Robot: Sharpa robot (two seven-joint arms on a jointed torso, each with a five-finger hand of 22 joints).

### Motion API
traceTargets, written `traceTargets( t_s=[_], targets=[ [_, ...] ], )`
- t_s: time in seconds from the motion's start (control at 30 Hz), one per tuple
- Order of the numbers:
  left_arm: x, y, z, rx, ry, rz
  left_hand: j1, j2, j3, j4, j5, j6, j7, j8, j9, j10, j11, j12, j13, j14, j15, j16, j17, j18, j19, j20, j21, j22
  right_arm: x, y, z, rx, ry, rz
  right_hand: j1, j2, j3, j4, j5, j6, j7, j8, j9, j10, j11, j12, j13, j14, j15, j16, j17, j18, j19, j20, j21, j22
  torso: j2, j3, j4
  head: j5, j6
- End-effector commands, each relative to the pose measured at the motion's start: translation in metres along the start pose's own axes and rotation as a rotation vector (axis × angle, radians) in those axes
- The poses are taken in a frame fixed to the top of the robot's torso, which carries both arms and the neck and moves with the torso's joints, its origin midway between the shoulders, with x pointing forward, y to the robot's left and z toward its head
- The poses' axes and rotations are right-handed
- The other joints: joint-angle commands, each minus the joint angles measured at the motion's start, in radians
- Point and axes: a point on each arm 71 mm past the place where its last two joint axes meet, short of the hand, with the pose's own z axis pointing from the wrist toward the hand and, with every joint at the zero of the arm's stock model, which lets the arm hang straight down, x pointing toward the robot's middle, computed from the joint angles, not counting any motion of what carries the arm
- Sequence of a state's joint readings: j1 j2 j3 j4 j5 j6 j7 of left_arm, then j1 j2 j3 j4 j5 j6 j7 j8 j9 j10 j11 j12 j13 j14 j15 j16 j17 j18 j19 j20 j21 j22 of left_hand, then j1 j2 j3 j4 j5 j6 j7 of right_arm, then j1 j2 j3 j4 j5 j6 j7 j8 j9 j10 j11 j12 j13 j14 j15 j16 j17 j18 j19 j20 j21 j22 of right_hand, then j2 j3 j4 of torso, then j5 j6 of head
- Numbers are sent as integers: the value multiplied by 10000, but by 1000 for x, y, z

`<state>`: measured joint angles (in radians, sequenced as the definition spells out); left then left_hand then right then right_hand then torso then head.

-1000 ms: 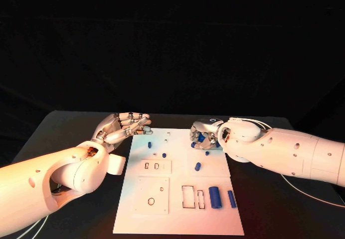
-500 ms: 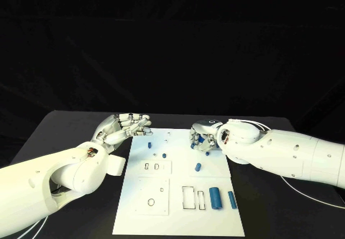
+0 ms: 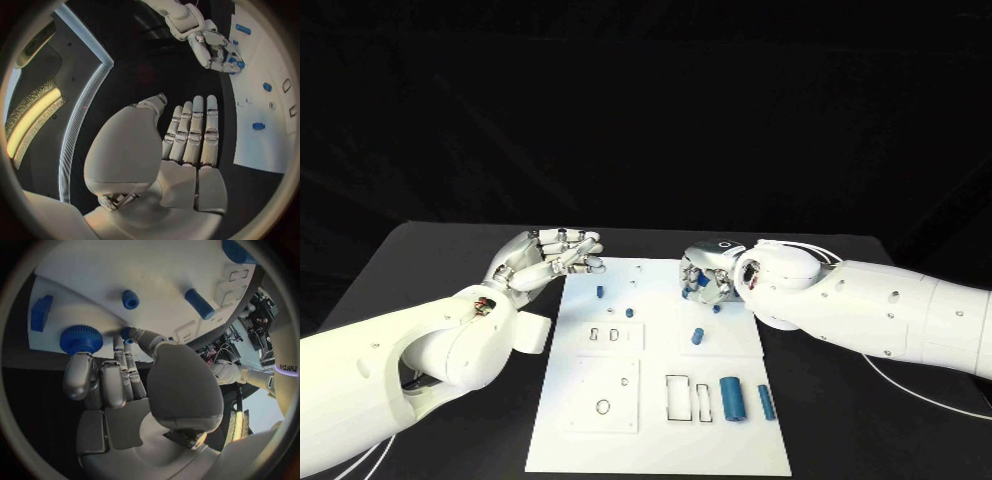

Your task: Assemble the parts on the task board

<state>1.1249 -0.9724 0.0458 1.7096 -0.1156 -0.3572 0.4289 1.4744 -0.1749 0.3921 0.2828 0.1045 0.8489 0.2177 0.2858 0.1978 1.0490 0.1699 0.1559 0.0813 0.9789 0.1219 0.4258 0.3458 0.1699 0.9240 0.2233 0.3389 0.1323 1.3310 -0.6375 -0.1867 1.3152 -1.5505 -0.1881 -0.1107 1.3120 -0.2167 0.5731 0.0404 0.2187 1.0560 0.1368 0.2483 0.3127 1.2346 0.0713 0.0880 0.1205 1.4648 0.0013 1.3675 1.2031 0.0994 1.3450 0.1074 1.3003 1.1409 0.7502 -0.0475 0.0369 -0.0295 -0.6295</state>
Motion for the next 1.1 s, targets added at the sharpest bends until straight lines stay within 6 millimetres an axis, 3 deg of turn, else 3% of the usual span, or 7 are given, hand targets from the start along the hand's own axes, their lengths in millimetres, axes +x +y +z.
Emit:
traceTargets(
  t_s=[0.03,0.5,1.1],
  targets=[
    [2,-1,1,71,218,-52,-26,-98,57,-17,-40,-58,149,-12,12,-83,13,-62,-12,-56,-21,51,14,117,-35,49,28,-13,-1,2,0,58,-318,-2,18,157,114,2,34,60,-14,72,79,82,-6,36,24,406,-80,67,4,-123,15,-69,64,32,10,1,6,5,16],
    [-3,0,2,54,92,-7,-6,-88,87,-41,-44,-66,149,-7,21,-85,11,-68,-10,-69,-22,72,35,121,-38,51,30,-15,-17,16,6,191,-1333,158,-59,187,195,47,21,101,-36,134,169,158,-27,48,52,410,-95,112,41,-136,39,-87,123,127,39,7,3,34,166],
    [-3,0,2,31,66,-49,-6,-109,133,-72,-55,-127,168,-18,35,-133,35,-108,-15,-180,3,76,69,115,-85,68,10,-33,-30,36,35,104,-2081,-31,-113,158,216,72,18,62,-29,132,200,137,-22,22,53,416,-95,142,74,-136,31,-91,125,133,72,-7,33,94,160]
  ],
)
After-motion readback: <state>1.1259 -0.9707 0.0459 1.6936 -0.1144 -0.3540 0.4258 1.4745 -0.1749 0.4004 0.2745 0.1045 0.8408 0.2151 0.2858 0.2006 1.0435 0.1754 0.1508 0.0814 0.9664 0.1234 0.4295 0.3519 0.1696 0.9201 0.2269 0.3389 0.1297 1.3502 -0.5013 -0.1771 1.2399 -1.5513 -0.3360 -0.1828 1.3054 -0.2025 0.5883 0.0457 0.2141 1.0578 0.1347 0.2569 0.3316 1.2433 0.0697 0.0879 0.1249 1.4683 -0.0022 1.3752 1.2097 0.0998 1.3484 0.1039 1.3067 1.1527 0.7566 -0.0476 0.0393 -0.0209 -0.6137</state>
